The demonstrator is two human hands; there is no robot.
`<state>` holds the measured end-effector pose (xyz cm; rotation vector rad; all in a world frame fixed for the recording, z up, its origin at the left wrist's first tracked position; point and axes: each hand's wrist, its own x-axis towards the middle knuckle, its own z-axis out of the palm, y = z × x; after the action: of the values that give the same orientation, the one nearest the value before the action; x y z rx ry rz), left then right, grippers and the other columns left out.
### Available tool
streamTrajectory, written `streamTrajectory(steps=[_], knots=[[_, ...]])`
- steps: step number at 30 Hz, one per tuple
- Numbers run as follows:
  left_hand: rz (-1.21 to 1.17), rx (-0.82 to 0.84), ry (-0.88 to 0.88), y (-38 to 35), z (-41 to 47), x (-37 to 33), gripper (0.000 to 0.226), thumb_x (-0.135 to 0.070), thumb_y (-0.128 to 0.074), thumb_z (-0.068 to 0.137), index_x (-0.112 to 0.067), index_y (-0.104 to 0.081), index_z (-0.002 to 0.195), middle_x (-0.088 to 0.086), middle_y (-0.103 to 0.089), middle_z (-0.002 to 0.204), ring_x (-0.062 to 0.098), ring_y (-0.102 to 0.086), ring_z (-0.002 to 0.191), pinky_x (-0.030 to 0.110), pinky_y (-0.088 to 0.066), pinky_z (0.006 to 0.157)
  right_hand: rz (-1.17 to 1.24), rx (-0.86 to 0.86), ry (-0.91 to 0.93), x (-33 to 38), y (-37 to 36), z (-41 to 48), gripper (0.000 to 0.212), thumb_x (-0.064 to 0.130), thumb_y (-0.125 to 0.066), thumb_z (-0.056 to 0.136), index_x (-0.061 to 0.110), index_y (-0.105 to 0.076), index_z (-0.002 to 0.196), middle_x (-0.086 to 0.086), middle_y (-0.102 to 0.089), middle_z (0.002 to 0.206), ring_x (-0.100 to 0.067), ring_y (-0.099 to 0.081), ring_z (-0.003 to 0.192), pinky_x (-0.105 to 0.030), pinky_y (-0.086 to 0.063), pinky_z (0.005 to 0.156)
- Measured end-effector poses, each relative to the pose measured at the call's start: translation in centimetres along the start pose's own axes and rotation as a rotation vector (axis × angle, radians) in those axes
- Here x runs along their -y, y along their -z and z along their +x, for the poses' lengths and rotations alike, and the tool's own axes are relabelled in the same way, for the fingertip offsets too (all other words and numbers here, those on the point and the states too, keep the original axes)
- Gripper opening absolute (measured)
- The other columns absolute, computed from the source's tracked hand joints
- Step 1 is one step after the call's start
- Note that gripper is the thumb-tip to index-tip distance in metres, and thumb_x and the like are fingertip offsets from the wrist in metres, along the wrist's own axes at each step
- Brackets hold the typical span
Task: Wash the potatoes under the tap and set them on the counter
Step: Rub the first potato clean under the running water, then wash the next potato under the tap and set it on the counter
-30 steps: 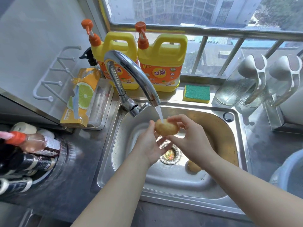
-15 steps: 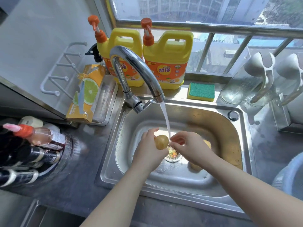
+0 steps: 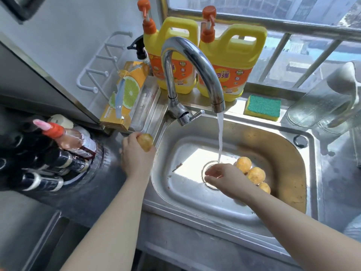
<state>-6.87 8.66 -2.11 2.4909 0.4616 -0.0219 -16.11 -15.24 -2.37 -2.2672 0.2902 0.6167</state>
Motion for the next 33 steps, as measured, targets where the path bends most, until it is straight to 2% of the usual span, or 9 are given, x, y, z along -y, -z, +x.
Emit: streamTrajectory(steps=[9, 14, 16, 19, 21, 24, 28, 31, 33], knots=[[0.047, -0.026, 0.006, -1.4, 1.5, 1.3, 0.053, -0.022, -0.072, 0.085, -0.026, -0.052, 0.133, 0.005, -0.048, 0.139, 0.038, -0.05, 0.119, 0.049, -0.048, 0.098, 0.032, 0.024, -0.006, -0.4, -0.2, 0.0, 0.017, 0.028, -0.066, 0.092, 0.019, -0.075, 0.104, 0.005, -0.072, 0.102, -0.013, -0.064, 0.097, -0.023, -0.044, 0.079], [0.168, 0.011, -0.153, -1.6, 0.5, 1.3, 0.06, -0.022, -0.071, 0.084, -0.023, -0.047, 0.139, 0.004, -0.04, 0.146, 0.036, -0.043, 0.128, 0.051, -0.048, 0.098, 0.035, 0.035, -0.063, -1.0, -0.2, 0.1, 0.019, 0.03, -0.066, 0.092, 0.02, -0.075, 0.105, 0.004, -0.072, 0.104, -0.015, -0.065, 0.097, -0.029, -0.05, 0.085], [0.231, 0.038, -0.193, -1.9, -0.3, 1.3, 0.06, -0.021, -0.071, 0.083, -0.022, -0.047, 0.138, 0.004, -0.036, 0.151, 0.035, -0.036, 0.137, 0.055, -0.042, 0.104, 0.026, 0.047, -0.099, -1.8, -0.4, 0.1, 0.02, 0.031, -0.065, 0.093, 0.02, -0.074, 0.106, 0.003, -0.072, 0.104, -0.016, -0.065, 0.096, -0.029, -0.049, 0.083], [0.313, 0.004, -0.277, -2.3, -2.5, 1.0, 0.057, -0.023, -0.07, 0.084, -0.022, -0.05, 0.137, 0.007, -0.032, 0.155, 0.032, -0.025, 0.147, 0.056, -0.021, 0.119, -0.018, 0.067, -0.166, -3.6, -1.0, 0.0, 0.021, 0.036, -0.064, 0.092, 0.023, -0.073, 0.105, 0.004, -0.072, 0.105, -0.016, -0.065, 0.097, -0.029, -0.05, 0.082], [0.3, 0.007, -0.37, -2.8, -4.5, 0.1, 0.053, -0.022, -0.067, 0.086, -0.023, -0.052, 0.137, 0.006, -0.038, 0.152, 0.029, -0.03, 0.145, 0.052, -0.019, 0.119, -0.093, 0.088, -0.228, -5.6, -1.7, -0.2, 0.025, 0.038, -0.062, 0.091, 0.023, -0.072, 0.109, 0.003, -0.072, 0.11, -0.017, -0.065, 0.101, -0.032, -0.052, 0.087], [0.246, 0.266, -0.428, -4.1, -7.4, -1.8, 0.042, -0.027, -0.058, 0.095, -0.027, -0.053, 0.137, -0.004, -0.051, 0.144, 0.022, -0.05, 0.128, 0.041, -0.034, 0.112, -0.214, 0.16, -0.329, -9.1, -2.4, -0.6, 0.034, 0.036, -0.058, 0.091, 0.018, -0.066, 0.119, -0.002, -0.067, 0.12, -0.022, -0.063, 0.109, -0.032, -0.051, 0.085], [0.326, 0.639, -0.39, -6.5, -9.3, -2.5, 0.038, -0.036, -0.051, 0.099, -0.031, -0.052, 0.136, -0.012, -0.057, 0.136, 0.018, -0.055, 0.124, 0.039, -0.045, 0.101, -0.335, 0.149, -0.384, -12.7, -3.0, -0.4, 0.032, 0.032, -0.05, 0.098, 0.014, -0.054, 0.123, -0.012, -0.05, 0.136, -0.029, -0.055, 0.119, -0.035, -0.048, 0.088], [0.329, 0.732, -0.367, -7.4, -9.9, -2.3, 0.04, -0.038, -0.051, 0.098, -0.031, -0.051, 0.137, -0.011, -0.057, 0.134, 0.019, -0.059, 0.118, 0.04, -0.045, 0.101, -0.349, 0.135, -0.412, -14.3, -3.9, 0.5, 0.044, 0.034, -0.048, 0.098, 0.016, -0.043, 0.138, -0.011, -0.027, 0.158, -0.033, -0.052, 0.127, -0.043, -0.049, 0.095], [0.329, 0.74, -0.368, -7.7, -10.1, -2.2, 0.039, -0.039, -0.051, 0.098, -0.031, -0.052, 0.136, -0.011, -0.058, 0.132, 0.018, -0.06, 0.116, 0.04, -0.046, 0.1, -0.396, 0.125, -0.404, -14.8, -4.4, 1.0, 0.047, 0.029, -0.047, 0.097, 0.019, -0.04, 0.142, -0.008, -0.027, 0.158, -0.033, -0.051, 0.129, -0.044, -0.05, 0.093]])
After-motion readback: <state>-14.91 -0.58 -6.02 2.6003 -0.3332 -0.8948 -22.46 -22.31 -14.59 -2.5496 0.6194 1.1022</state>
